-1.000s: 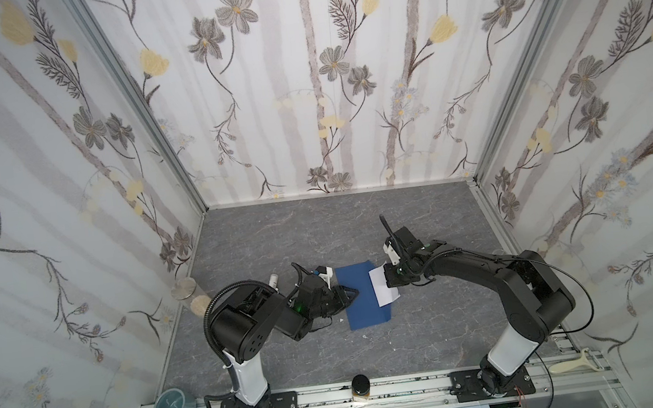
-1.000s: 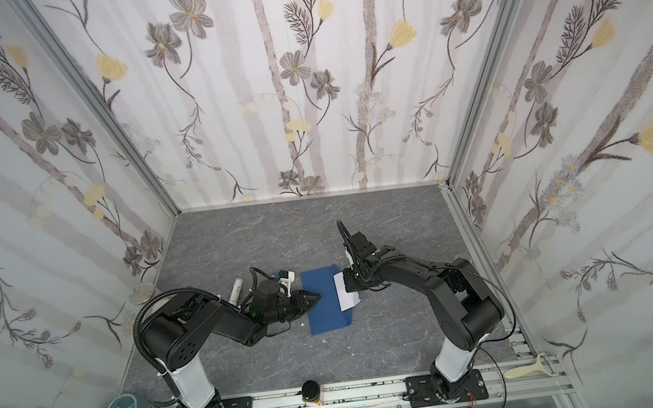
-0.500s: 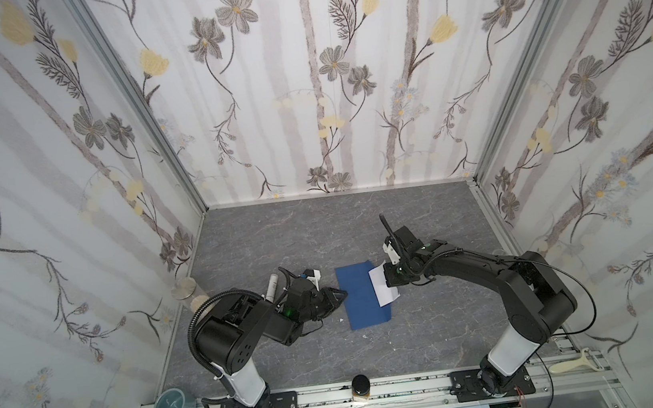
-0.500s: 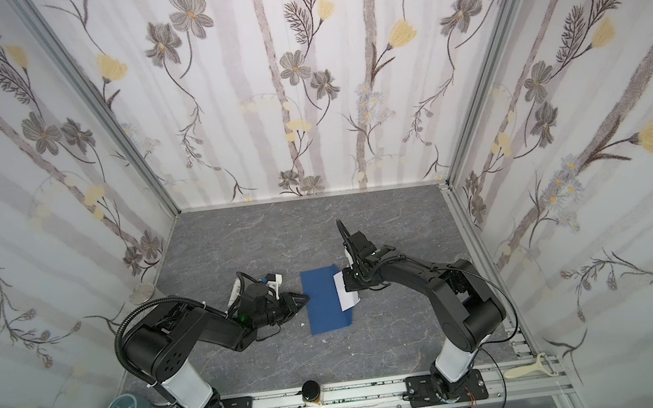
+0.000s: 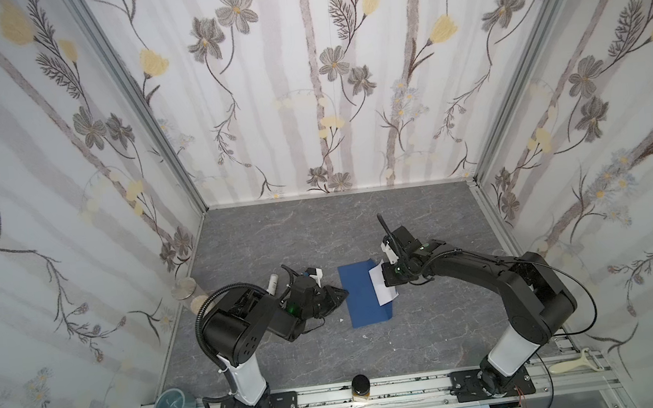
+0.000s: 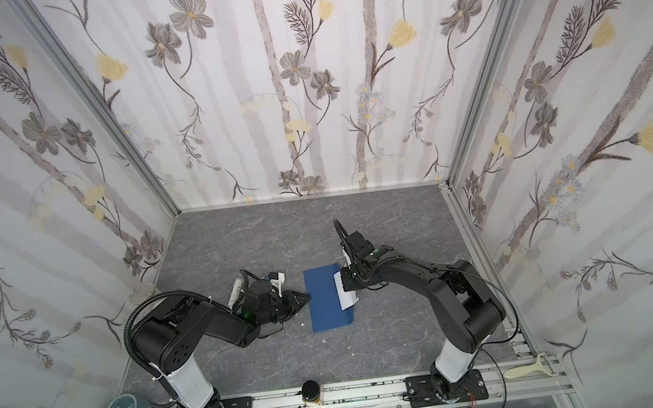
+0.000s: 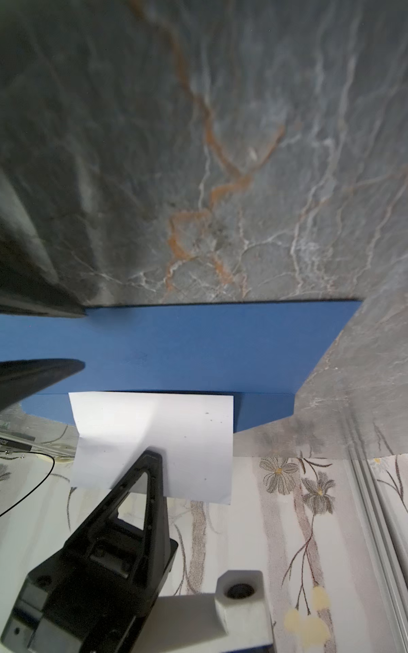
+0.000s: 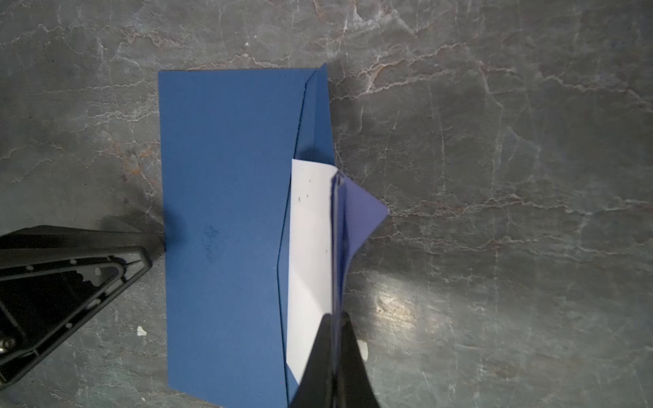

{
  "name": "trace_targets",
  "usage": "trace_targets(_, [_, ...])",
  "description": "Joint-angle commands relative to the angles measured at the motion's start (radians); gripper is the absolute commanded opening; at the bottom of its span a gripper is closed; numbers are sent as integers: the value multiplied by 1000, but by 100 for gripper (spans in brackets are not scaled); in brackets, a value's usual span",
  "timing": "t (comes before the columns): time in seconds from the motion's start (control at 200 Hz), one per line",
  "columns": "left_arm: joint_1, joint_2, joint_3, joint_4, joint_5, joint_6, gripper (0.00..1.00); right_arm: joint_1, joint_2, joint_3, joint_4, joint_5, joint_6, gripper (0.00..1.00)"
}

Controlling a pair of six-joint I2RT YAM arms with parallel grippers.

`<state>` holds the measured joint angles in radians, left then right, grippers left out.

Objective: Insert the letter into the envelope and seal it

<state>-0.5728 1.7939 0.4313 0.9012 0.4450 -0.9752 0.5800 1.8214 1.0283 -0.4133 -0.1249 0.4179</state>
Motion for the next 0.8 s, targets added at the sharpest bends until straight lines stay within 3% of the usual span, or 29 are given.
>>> trace_targets(0.0, [-10,12,5,-41,11,4,24,8,15,10,14,-27,8,0])
trace_targets(0.8, [-55,20,4,-41,8,-19,23,11,0,-5,21,53,46,0])
